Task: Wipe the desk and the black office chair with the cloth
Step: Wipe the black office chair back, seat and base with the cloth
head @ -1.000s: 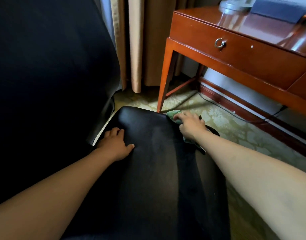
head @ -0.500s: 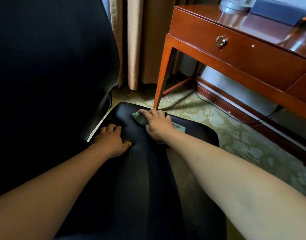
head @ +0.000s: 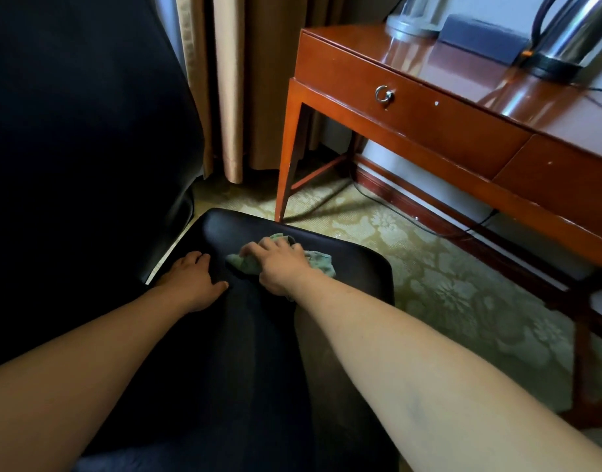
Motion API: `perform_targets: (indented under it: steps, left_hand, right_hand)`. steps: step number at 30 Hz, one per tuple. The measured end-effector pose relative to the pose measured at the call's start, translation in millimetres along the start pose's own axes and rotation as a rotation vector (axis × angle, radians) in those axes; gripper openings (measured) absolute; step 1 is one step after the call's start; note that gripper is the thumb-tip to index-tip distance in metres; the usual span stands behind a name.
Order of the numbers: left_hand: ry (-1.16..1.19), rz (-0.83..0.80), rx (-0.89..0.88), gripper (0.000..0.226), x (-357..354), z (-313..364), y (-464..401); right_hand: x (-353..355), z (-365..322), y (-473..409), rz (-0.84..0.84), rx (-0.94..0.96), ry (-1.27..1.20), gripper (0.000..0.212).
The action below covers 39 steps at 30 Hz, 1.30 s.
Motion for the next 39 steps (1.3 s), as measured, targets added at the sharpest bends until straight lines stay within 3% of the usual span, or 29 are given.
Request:
perform_targets:
  steps: [12, 16, 27, 32, 39]
  left_hand:
    - [-0.075, -0.053, -0.161, 0.085, -8, 30, 133]
    - [-0.040, -0.047, -0.184, 0.087, 18, 46, 182]
    - [-0.021, 0.061, -0.264, 0.083, 88, 102, 306]
    - [-0.047, 0.011, -0.174, 0.082, 81, 108, 332]
    - [-0.011, -0.091, -0.012, 0.074, 50, 130, 318]
  right_hand:
    - [1, -49, 142, -0.207, 0.137, 0.221, 0.052]
    - [50, -54, 191, -0.117, 0.083, 0.211, 0.068]
    - [144, -36, 325, 0.095, -0.067, 0.138, 0.079]
    - [151, -10, 355, 0.160, -0.091, -0.011, 0.082]
    - [141, 40, 355, 0.176, -0.113, -0.140, 0.064]
Point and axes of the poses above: each hand's wrist, its own y-axis away from the middle knuckle, its own x-axis out of the back of the hand, z = x × y, the point moved 6 cm from there along -y, towards the middle knuckle, and after that the axes turned 3 degrees about z, right-handed, at the moved point
